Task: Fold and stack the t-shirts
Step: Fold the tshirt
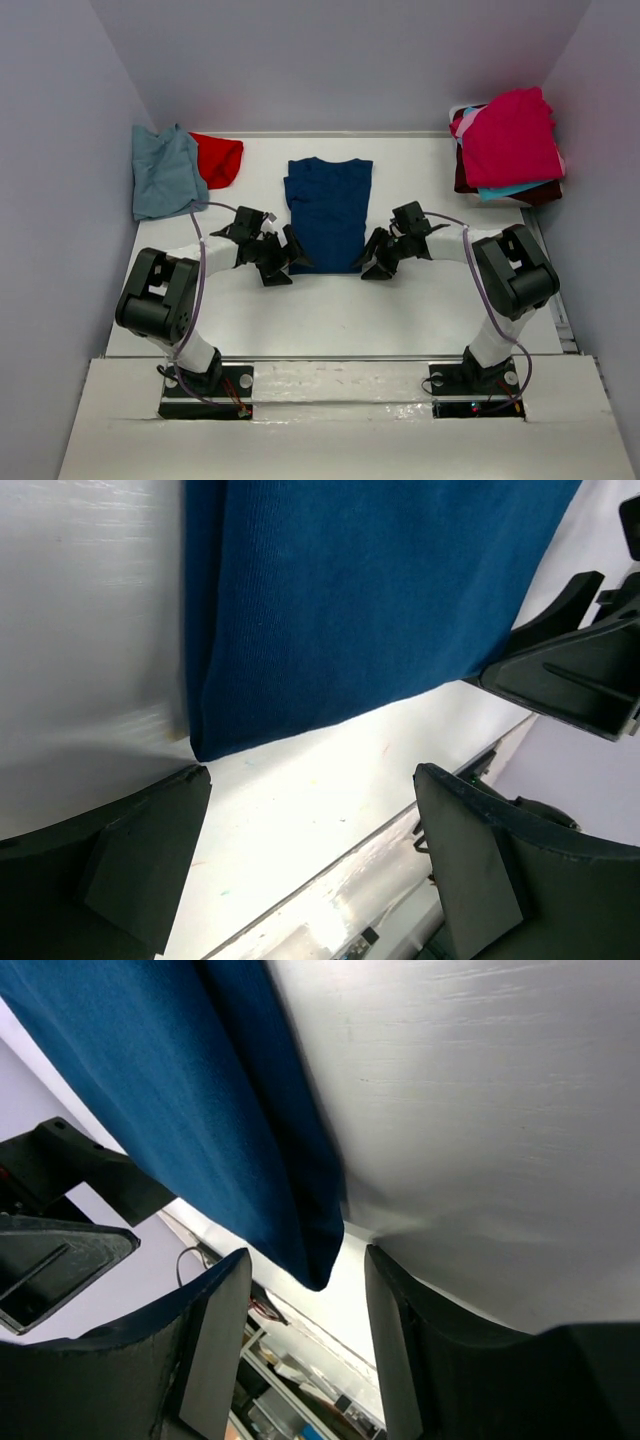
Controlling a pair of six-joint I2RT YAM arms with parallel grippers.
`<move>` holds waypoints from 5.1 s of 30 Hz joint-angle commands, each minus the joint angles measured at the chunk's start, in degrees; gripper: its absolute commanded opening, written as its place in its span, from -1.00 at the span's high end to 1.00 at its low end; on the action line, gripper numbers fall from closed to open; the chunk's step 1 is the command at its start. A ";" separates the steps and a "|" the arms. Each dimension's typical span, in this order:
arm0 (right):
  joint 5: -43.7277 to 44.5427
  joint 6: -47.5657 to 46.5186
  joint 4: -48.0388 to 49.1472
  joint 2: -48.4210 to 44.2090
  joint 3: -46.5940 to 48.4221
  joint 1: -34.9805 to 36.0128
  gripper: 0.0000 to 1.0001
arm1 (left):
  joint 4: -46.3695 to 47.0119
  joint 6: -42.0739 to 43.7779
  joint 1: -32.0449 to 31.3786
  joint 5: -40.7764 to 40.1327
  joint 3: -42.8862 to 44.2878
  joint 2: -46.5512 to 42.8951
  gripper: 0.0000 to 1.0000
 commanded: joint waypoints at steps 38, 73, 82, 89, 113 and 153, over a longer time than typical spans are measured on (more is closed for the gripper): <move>0.43 1.74 5.39 1.25 -2.07 0.40 0.00 | -4.96 9.79 4.46 -2.51 3.07 16.18 -0.88; 3.33 -1.16 1.26 1.78 2.23 0.40 0.18 | -7.94 10.67 4.46 -5.40 1.04 13.90 -0.45; 3.33 -1.34 1.17 1.25 1.79 0.40 0.18 | -13.75 12.08 4.46 -15.26 5.97 12.49 -0.61; 3.24 -1.34 1.17 1.25 1.88 0.40 0.18 | -12.34 11.37 4.99 -13.94 7.20 14.95 -0.63; 4.03 -1.69 1.27 1.25 1.09 0.40 0.18 | -10.05 11.72 4.99 -9.98 6.94 17.42 0.29; 5.09 -11.53 -11.04 -3.23 6.63 0.40 0.86 | -15.76 17.52 3.85 -8.66 6.24 10.22 0.88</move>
